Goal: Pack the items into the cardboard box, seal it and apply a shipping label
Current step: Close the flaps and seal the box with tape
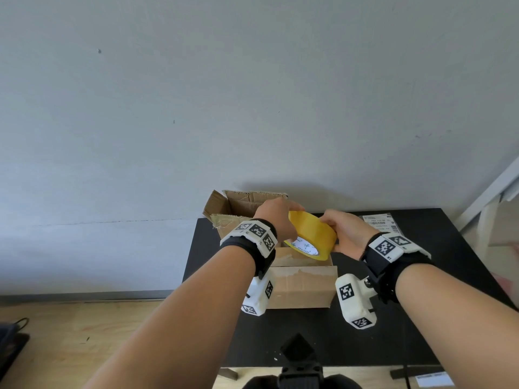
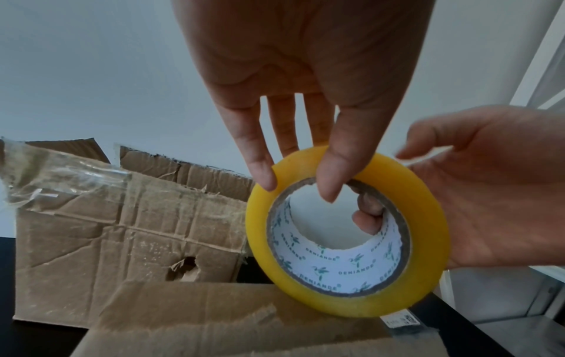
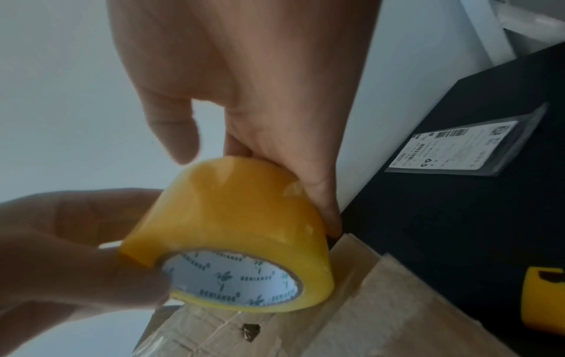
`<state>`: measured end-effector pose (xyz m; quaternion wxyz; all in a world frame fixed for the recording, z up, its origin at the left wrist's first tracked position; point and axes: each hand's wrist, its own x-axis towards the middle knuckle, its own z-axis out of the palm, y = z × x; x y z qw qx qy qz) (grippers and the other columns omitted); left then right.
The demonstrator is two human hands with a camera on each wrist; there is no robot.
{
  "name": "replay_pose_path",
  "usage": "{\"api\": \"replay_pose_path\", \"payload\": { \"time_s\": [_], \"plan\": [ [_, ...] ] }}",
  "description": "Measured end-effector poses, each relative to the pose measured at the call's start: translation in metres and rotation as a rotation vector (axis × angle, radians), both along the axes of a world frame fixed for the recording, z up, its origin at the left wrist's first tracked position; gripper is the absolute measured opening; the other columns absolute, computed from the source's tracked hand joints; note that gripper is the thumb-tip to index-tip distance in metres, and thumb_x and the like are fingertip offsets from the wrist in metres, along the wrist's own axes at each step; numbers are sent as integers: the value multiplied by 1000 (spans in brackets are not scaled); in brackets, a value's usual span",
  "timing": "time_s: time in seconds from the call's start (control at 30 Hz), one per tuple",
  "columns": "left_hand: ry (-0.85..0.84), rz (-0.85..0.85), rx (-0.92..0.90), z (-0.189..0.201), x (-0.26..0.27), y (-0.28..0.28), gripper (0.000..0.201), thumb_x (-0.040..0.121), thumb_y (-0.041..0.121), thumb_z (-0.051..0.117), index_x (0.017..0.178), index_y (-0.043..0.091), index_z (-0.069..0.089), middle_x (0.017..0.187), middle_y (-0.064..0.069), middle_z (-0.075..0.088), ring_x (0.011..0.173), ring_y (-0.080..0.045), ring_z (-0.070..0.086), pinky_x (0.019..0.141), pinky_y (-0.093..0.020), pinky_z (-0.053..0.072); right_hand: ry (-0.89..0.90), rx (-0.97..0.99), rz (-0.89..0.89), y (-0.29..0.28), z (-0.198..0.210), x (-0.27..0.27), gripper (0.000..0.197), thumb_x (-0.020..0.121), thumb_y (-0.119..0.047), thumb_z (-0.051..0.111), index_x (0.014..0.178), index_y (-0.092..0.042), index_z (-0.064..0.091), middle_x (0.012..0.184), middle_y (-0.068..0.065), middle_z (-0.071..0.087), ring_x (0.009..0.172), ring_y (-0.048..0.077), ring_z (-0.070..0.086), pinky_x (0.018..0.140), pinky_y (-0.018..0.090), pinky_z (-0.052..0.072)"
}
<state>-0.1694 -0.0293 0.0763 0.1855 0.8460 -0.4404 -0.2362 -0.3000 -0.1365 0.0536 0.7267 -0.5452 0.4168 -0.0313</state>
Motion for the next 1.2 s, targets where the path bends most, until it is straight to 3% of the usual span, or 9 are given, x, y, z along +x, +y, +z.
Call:
{"api": "replay_pose_path", "payload": {
  "time_s": [0.07, 0.17, 0.23, 0.37, 0.57, 0.8, 0.9, 1.0, 1.2],
  "plan": [
    [-1, -6, 2, 0, 1, 0, 67, 68, 5, 78, 127, 33, 59, 129, 2, 57, 104, -19, 62, 72, -29, 55, -8, 18, 21, -3, -1, -1, 19, 94, -19, 55, 106, -6, 62, 105, 16, 62, 95, 29, 60, 76, 39, 51],
    [6, 2, -5, 0, 2, 1, 68, 69, 4, 77, 128, 32, 59, 131, 2, 57, 104, -18, 61, 74, -29, 55, -39, 29, 27, -4, -1, -1, 34, 96, -16, 52, 126, 1, 55, 124, 22, 59, 112, 36, 57, 81, 43, 52],
    [5, 6, -10, 0, 2, 2, 67, 69, 3, 76, 127, 32, 59, 131, 3, 57, 105, -18, 61, 72, -28, 54, -41, 34, 25, -5, -3, 0, 30, 97, -14, 50, 123, 0, 56, 122, 22, 59, 108, 35, 58, 81, 43, 51],
    [7, 6, -16, 0, 0, 1, 66, 71, 3, 73, 128, 34, 58, 130, 2, 56, 106, -18, 60, 68, -27, 53, -53, 16, -3, -6, -6, 0, 12, 96, -13, 49, 88, -10, 57, 105, 18, 55, 92, 29, 56, 78, 41, 48],
    [8, 7, -20, 1, -4, 0, 65, 72, 5, 74, 128, 35, 58, 131, 4, 56, 103, -16, 61, 63, -22, 49, -37, -28, -21, -7, -10, 1, 20, 93, -11, 45, 103, -5, 61, 105, 20, 57, 97, 32, 55, 81, 43, 47],
    [7, 12, -25, 3, -7, 1, 65, 72, 6, 73, 127, 36, 58, 129, 3, 56, 103, -17, 60, 61, -21, 48, -40, -7, -95, -5, -14, 0, 18, 88, -5, 44, 81, -5, 61, 87, 15, 58, 90, 31, 56, 77, 41, 47],
    [11, 16, -20, 4, -5, 3, 66, 71, 4, 74, 128, 34, 58, 130, 3, 56, 107, -18, 60, 69, -26, 53, -64, 42, -32, -3, -9, -1, 14, 93, -17, 53, 95, -8, 63, 93, 12, 63, 87, 26, 60, 71, 35, 50],
    [34, 36, -29, 3, -4, 5, 66, 70, 4, 74, 127, 33, 59, 128, 3, 58, 103, -18, 62, 69, -25, 52, -58, 4, -35, -2, -8, 0, 35, 92, -15, 60, 123, 1, 57, 119, 20, 62, 106, 34, 60, 78, 40, 52],
    [24, 22, -35, 4, -5, 5, 64, 72, 3, 72, 127, 33, 59, 129, 3, 58, 104, -18, 61, 68, -25, 50, -85, 33, -15, -3, -8, -4, 32, 93, -9, 55, 123, 2, 56, 121, 21, 60, 108, 34, 58, 81, 41, 51]
  ]
}}
